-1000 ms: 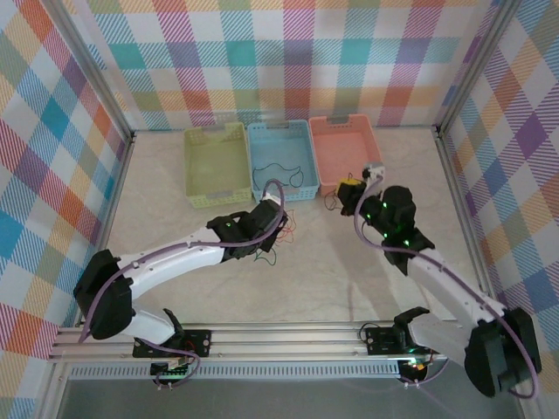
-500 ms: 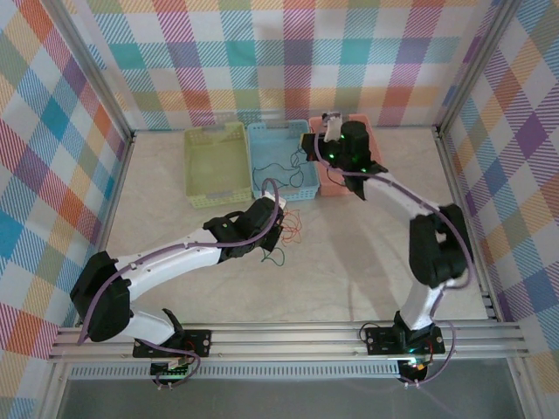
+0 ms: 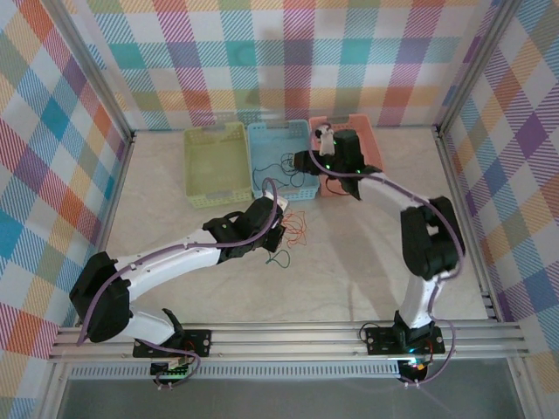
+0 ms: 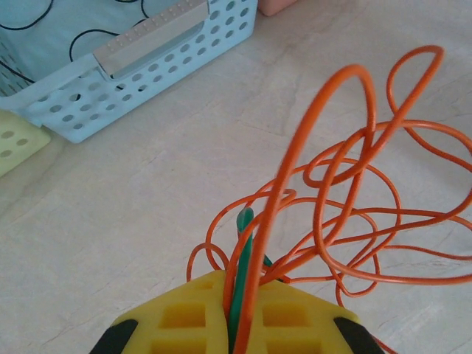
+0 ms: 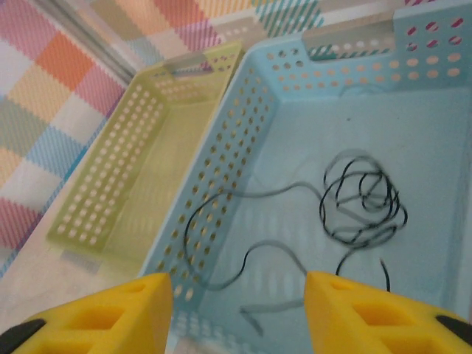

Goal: Untangle the cables

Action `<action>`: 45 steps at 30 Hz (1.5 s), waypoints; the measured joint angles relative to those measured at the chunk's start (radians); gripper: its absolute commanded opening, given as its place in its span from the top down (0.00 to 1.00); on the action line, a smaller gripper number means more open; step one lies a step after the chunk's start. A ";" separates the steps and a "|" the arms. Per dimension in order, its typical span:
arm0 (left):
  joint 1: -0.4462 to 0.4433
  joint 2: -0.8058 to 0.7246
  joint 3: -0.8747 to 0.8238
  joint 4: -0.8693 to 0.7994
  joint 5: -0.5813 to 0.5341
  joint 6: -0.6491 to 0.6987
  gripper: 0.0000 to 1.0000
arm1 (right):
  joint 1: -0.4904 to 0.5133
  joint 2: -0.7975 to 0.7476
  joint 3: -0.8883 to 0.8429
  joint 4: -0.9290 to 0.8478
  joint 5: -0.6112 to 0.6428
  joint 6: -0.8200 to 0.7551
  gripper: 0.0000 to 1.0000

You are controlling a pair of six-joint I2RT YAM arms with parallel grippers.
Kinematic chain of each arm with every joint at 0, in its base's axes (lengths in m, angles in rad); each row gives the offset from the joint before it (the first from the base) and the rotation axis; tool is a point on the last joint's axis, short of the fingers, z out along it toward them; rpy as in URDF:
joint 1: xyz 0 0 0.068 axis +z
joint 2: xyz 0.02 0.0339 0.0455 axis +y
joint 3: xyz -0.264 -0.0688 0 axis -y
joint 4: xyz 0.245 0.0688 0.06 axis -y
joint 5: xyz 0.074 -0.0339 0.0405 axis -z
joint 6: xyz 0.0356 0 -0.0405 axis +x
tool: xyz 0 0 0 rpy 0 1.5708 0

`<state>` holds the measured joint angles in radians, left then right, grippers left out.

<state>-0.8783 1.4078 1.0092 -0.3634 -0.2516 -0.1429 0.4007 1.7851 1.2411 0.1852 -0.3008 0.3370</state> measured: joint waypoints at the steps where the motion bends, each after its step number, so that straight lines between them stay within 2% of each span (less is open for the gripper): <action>1: 0.000 -0.001 -0.001 0.002 0.006 0.000 1.00 | 0.000 -0.047 -0.055 0.024 -0.003 -0.004 0.49; 8: 0.000 -0.009 -0.011 0.011 0.042 -0.014 1.00 | 0.019 -0.372 -0.481 0.204 -0.034 -0.032 0.48; 12: 0.000 -0.014 -0.017 0.027 0.063 -0.023 1.00 | 0.074 -0.519 -0.644 0.250 -0.029 -0.044 0.46; 17: 0.000 -0.028 -0.025 0.028 0.079 -0.024 1.00 | 0.144 -0.605 -0.760 0.362 -0.035 -0.056 0.44; 22: 0.000 -0.039 -0.038 0.051 0.079 -0.026 1.00 | 0.158 -0.628 -0.883 0.506 -0.028 -0.083 0.41; 29: 0.000 -0.036 -0.038 0.056 0.106 -0.036 1.00 | 0.211 -0.547 -0.910 0.601 -0.046 -0.109 0.39; 40: 0.000 -0.023 -0.038 0.082 0.140 -0.052 1.00 | 0.235 -0.638 -0.910 0.607 -0.051 -0.167 0.42; 43: 0.000 -0.022 -0.038 0.087 0.152 -0.052 1.00 | 0.236 -0.638 -0.910 0.600 -0.041 -0.176 0.49; 45: 0.000 -0.022 -0.038 0.087 0.156 -0.052 1.00 | 0.236 -0.637 -0.910 0.596 -0.026 -0.186 0.57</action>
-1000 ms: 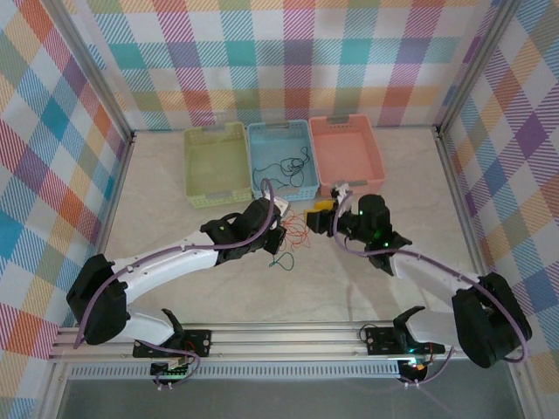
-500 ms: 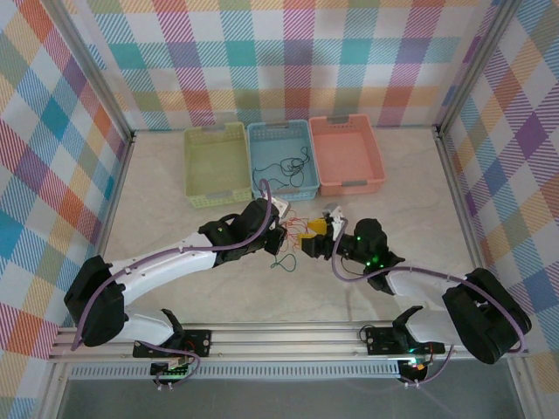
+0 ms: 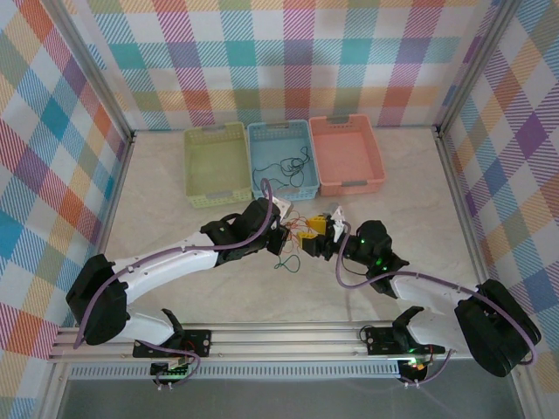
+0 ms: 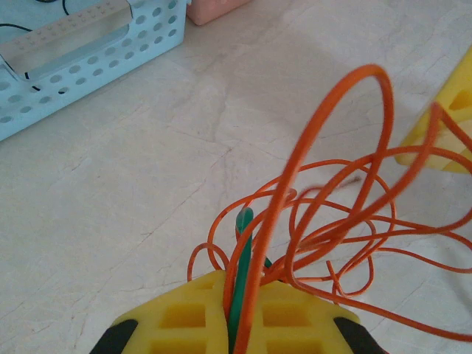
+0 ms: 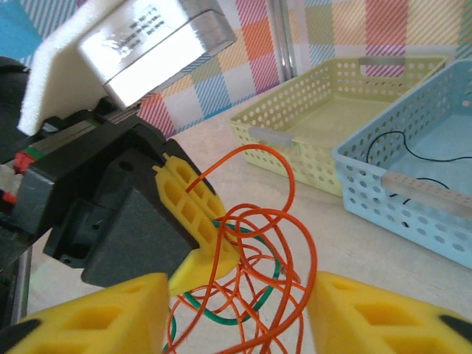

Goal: Untangle the cables

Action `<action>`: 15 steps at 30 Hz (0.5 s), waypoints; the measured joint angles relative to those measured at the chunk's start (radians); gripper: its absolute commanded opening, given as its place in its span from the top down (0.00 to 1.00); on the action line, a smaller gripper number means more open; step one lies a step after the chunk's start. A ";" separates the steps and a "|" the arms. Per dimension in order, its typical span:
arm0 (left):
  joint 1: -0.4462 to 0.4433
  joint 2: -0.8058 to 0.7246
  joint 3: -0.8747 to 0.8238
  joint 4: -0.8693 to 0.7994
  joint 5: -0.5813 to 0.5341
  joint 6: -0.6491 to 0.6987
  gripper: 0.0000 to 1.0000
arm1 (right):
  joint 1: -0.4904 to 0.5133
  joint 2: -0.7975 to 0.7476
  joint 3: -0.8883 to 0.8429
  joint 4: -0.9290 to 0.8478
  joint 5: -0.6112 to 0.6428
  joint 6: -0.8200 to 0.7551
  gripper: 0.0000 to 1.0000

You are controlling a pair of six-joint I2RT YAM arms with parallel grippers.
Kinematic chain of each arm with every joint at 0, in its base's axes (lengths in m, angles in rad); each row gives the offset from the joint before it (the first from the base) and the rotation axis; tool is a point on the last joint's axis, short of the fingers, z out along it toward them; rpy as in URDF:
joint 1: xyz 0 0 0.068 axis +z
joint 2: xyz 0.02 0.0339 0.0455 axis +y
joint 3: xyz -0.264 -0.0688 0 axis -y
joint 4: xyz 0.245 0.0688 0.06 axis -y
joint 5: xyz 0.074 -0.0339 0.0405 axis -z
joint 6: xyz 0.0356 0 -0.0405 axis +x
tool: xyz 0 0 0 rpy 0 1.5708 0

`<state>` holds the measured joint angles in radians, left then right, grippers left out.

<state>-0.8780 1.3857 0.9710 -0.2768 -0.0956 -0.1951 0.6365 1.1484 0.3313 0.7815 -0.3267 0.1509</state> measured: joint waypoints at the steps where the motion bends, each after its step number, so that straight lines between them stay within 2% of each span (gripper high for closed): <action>1: 0.000 0.000 0.000 0.000 0.000 0.000 1.00 | 0.000 0.001 0.001 -0.005 0.006 -0.004 0.62; 5: 0.000 0.000 0.000 0.000 -0.004 -0.005 1.00 | 0.000 0.011 0.020 -0.054 0.053 -0.014 0.86; 6: 0.000 0.000 0.000 0.000 -0.010 -0.008 1.00 | 0.000 0.015 0.027 -0.069 0.076 -0.014 0.89; 15: 0.005 -0.002 -0.021 0.021 -0.056 -0.027 0.98 | 0.000 0.010 0.035 -0.124 0.206 -0.011 0.93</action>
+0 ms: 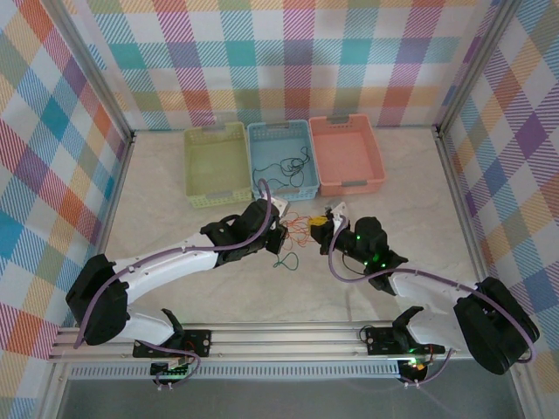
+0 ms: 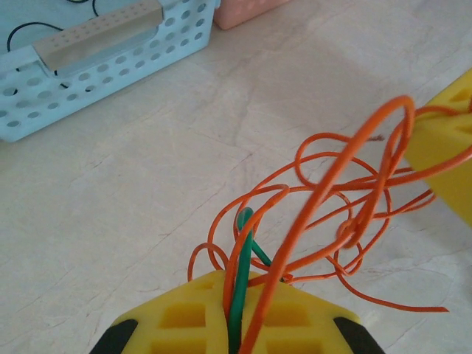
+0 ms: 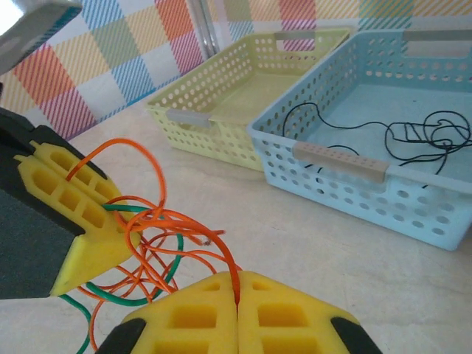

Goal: Untangle the cables

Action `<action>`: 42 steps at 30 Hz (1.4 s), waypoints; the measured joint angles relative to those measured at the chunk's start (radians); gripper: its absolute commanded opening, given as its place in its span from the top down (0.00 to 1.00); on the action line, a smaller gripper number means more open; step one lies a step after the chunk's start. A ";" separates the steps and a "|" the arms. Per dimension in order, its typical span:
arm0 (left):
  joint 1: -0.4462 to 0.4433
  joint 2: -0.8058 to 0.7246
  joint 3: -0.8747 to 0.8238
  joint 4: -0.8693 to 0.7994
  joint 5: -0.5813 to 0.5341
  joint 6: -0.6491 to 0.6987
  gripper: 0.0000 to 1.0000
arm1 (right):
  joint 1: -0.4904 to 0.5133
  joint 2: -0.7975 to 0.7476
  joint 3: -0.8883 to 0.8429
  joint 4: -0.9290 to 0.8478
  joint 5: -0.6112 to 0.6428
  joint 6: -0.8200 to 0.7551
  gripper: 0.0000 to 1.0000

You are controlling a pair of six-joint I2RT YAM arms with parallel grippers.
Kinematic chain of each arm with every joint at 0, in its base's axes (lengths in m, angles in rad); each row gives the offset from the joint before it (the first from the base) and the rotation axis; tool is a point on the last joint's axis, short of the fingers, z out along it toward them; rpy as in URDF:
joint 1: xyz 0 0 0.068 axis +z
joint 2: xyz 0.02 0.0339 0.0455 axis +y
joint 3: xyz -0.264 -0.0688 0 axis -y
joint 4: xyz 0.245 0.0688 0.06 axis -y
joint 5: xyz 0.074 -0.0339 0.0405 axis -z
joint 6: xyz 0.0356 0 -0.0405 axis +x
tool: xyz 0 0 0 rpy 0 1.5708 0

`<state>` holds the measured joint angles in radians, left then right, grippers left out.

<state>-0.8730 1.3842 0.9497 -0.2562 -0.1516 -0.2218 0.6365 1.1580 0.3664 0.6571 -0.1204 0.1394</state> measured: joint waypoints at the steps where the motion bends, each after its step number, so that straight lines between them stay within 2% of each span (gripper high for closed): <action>1: 0.002 0.000 0.000 0.000 -0.003 -0.002 0.97 | 0.000 -0.005 0.000 -0.002 0.008 -0.001 0.93; 19: 0.015 -0.001 0.000 -0.003 -0.014 -0.025 0.96 | 0.002 -0.048 -0.001 -0.022 0.108 -0.022 0.86; 21: 0.018 -0.001 0.000 -0.004 -0.015 -0.025 0.96 | 0.003 -0.064 -0.002 -0.036 0.133 -0.023 0.81; 28: 0.042 -0.001 0.000 -0.006 -0.023 -0.027 0.96 | -0.002 -0.111 -0.004 -0.106 0.291 -0.016 0.83; 30: 0.045 -0.001 0.000 -0.006 -0.022 -0.030 0.97 | -0.008 -0.117 -0.008 -0.113 0.304 -0.013 0.77; 32: 0.045 -0.002 -0.001 -0.003 -0.015 -0.033 0.97 | -0.011 -0.121 -0.014 -0.111 0.281 -0.013 0.68; 36: 0.045 -0.012 -0.006 -0.002 -0.006 -0.033 0.97 | -0.014 -0.113 -0.016 -0.093 0.131 -0.025 0.56; 39: 0.045 -0.014 -0.007 0.001 -0.002 -0.034 0.97 | -0.014 -0.077 -0.014 -0.074 0.014 -0.027 0.51; 42: 0.045 -0.018 -0.013 0.005 0.012 -0.034 0.97 | -0.014 -0.040 -0.009 -0.072 -0.050 -0.026 0.50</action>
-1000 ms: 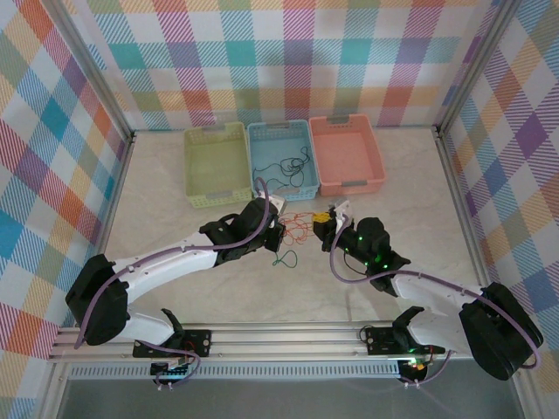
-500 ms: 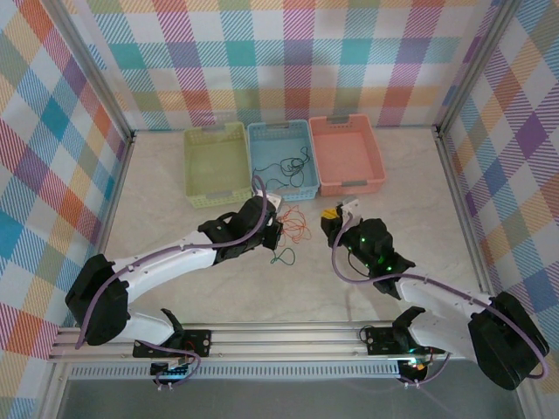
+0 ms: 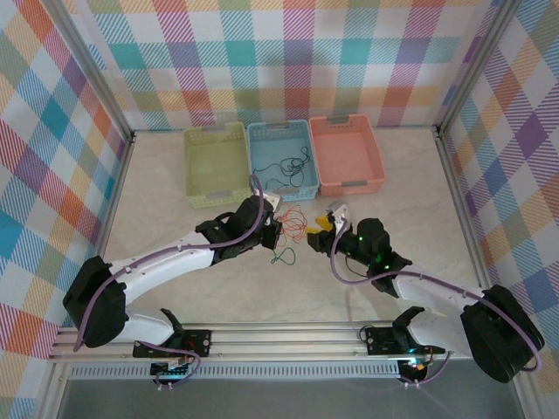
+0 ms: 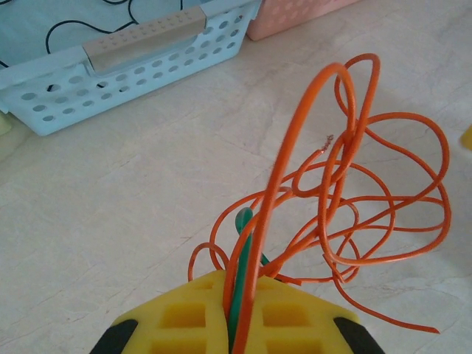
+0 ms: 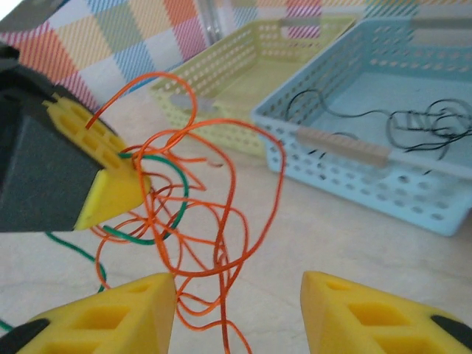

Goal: Untangle the cables

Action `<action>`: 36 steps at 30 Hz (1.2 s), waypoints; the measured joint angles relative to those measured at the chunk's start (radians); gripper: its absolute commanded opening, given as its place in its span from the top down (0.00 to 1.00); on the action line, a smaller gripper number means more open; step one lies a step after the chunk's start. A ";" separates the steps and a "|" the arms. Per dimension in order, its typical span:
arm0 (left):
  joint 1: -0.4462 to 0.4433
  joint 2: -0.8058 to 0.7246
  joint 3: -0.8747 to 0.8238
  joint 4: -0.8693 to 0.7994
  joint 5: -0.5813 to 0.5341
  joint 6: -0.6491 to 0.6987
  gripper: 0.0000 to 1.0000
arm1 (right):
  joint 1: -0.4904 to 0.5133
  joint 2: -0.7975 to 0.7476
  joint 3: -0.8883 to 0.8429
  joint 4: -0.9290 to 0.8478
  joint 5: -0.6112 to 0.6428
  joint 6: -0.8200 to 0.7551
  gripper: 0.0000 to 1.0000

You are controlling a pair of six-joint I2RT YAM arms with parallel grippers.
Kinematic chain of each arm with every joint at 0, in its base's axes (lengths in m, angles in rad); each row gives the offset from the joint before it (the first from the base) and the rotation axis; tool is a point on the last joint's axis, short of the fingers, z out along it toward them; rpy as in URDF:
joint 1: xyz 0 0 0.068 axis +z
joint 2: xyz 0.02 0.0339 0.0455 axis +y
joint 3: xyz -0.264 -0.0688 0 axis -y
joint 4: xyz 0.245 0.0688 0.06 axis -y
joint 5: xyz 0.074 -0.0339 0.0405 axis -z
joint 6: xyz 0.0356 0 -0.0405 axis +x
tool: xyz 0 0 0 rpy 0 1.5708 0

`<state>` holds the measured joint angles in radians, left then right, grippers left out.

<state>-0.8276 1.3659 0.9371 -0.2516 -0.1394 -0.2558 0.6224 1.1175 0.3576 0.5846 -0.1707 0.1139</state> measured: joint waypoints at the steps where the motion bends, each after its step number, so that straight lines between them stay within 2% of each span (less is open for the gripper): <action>1: 0.000 0.000 0.000 0.000 0.002 0.000 0.97 | 0.000 0.005 0.001 -0.001 -0.010 0.000 0.50; 8: 0.000 0.000 0.000 0.004 0.020 -0.003 0.97 | 0.006 -0.002 0.005 0.000 -0.058 -0.027 0.52; 11: 0.000 0.000 0.000 0.004 0.028 -0.003 0.97 | 0.026 -0.034 0.005 -0.010 -0.060 -0.074 0.57; 18: 0.000 0.000 0.000 0.004 0.040 -0.003 0.98 | 0.066 -0.131 0.007 -0.026 -0.069 -0.227 0.55; 22: 0.000 0.000 0.000 0.004 0.046 -0.003 0.98 | 0.066 -0.089 0.039 -0.041 -0.095 -0.295 0.62; 27: 0.000 0.000 0.000 0.004 0.053 -0.003 0.98 | 0.067 -0.014 0.132 -0.104 -0.130 -0.342 0.55; 36: 0.000 -0.014 0.000 0.003 0.053 -0.003 0.98 | 0.073 0.147 0.202 -0.156 -0.143 -0.370 0.54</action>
<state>-0.8276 1.3518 0.9371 -0.2481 -0.0864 -0.2584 0.6956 1.2648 0.5598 0.4290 -0.3141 -0.2562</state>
